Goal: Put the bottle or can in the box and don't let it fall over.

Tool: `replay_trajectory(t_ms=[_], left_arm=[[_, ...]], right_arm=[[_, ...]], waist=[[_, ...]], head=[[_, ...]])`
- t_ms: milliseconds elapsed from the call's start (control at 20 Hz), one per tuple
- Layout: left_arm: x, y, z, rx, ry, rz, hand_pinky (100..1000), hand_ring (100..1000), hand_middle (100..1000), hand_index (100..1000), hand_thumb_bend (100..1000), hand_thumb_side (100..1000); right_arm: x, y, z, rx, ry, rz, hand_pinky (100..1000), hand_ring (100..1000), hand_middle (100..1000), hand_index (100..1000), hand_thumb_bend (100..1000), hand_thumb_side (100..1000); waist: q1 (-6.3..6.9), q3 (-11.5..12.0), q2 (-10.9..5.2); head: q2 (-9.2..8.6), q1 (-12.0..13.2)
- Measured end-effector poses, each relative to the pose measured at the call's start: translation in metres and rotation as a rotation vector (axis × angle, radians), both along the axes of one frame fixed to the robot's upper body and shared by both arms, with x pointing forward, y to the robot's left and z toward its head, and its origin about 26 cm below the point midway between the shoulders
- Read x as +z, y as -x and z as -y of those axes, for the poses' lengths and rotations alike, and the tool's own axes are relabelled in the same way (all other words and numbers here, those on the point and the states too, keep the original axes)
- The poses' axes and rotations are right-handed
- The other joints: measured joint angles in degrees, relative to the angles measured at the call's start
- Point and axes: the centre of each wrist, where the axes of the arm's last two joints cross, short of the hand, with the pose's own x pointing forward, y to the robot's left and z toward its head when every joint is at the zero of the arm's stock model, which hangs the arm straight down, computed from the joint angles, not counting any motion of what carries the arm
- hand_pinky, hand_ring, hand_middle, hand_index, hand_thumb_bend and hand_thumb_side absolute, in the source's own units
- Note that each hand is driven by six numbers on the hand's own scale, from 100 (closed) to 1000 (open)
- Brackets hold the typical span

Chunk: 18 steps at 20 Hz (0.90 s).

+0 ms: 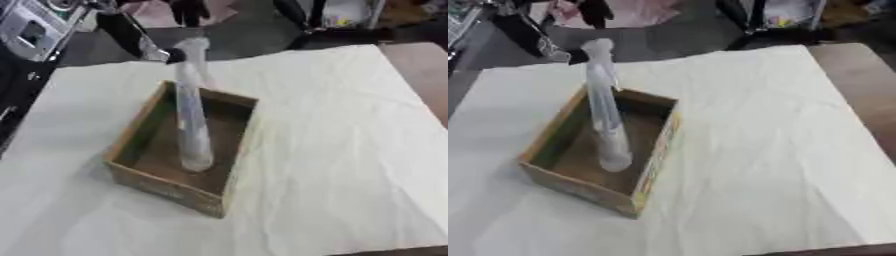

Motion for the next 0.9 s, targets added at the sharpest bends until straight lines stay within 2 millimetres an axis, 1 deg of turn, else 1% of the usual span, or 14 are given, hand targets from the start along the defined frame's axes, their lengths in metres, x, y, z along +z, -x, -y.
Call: replay_trajectory(t_ms=[450, 700, 800, 900], left_arm=[[0.0, 0.0, -0.002, -0.009, 0.023, -0.009, 701, 704, 647, 830, 365, 308], [0.003, 0.002, -0.005, -0.016, 0.052, -0.017, 689, 689, 636, 823, 306, 311], [0.006, 0.004, -0.009, -0.019, 0.074, -0.019, 682, 682, 633, 822, 265, 311], [0.01, 0.007, -0.02, -0.009, 0.099, -0.023, 677, 678, 638, 823, 229, 341]], right_arm=[[0.0, 0.0, 0.0, -0.004, -0.007, -0.001, 943, 925, 988, 929, 391, 479], [0.0, 0.0, 0.0, -0.005, -0.013, 0.002, 942, 924, 987, 928, 393, 478], [0.0, 0.0, 0.0, -0.007, -0.015, 0.004, 941, 924, 986, 928, 394, 477], [-0.001, 0.001, 0.002, -0.014, -0.017, 0.005, 941, 924, 986, 928, 394, 477]], waist=[[-0.27, 0.31, -0.08], [-0.56, 0.53, -0.32], [-0.65, 0.6, -0.38], [-0.68, 0.95, -0.41]], head=[[-0.01, 0.34], [-0.01, 0.39], [-0.01, 0.38], [-0.01, 0.3]])
